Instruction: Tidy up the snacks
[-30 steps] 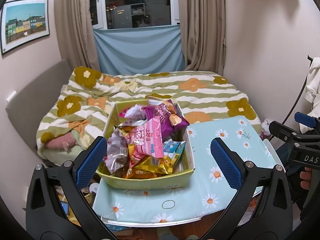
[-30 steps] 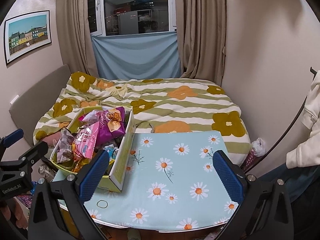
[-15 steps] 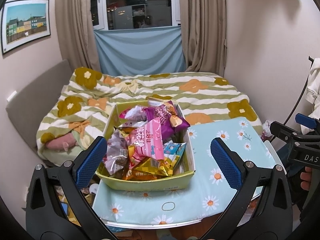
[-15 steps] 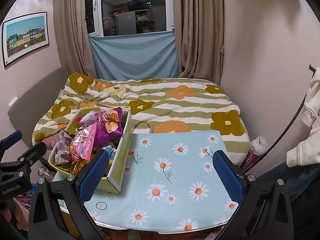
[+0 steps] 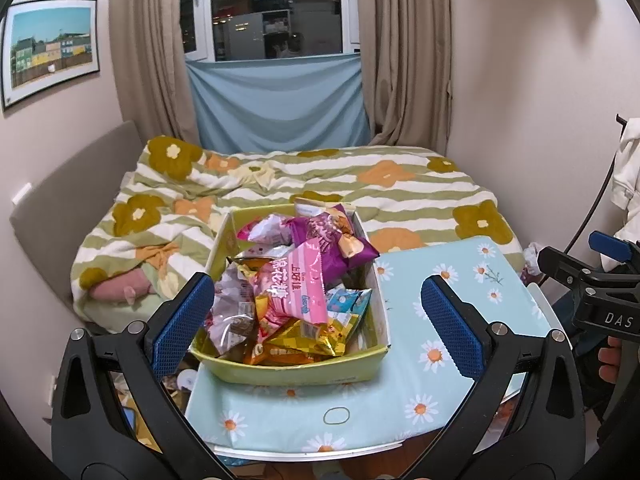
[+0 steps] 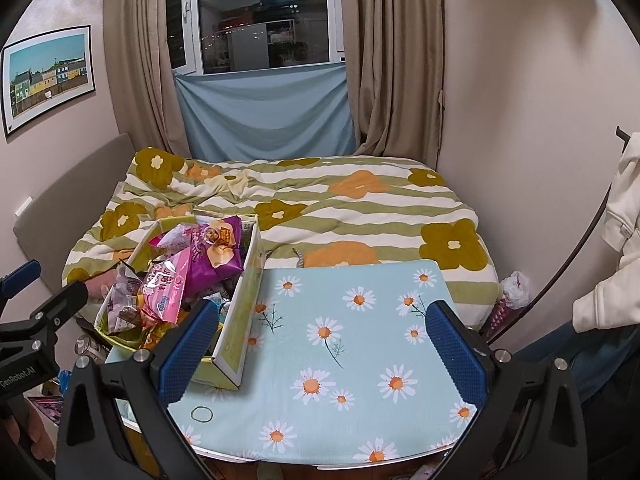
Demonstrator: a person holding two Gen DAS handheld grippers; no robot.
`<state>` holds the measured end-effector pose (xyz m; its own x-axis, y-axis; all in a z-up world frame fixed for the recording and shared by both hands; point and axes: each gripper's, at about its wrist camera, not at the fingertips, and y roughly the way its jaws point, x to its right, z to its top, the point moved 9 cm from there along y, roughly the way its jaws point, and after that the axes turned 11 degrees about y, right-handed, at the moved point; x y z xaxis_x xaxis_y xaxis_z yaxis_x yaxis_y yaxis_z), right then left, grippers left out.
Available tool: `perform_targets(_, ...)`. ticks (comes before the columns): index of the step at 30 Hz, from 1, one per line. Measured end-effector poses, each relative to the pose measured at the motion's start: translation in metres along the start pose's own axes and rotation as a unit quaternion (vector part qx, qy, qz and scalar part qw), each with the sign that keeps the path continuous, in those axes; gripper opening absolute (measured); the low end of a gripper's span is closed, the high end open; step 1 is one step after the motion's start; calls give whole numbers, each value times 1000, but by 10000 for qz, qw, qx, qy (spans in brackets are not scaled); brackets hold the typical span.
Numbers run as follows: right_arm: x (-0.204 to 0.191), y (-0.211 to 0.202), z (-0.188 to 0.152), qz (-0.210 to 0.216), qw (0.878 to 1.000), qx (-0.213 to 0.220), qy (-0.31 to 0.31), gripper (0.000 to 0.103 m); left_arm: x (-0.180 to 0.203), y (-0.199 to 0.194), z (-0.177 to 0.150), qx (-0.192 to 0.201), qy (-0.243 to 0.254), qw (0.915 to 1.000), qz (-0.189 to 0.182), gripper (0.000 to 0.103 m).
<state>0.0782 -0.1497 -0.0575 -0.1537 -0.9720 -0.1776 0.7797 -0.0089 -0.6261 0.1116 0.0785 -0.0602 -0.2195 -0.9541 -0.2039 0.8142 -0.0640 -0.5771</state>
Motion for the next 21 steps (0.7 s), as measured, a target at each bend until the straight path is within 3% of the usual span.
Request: perform_targets(21,1,2,0,-16,10000,18,51,103,4,5,2,32,45,9999,114,103)
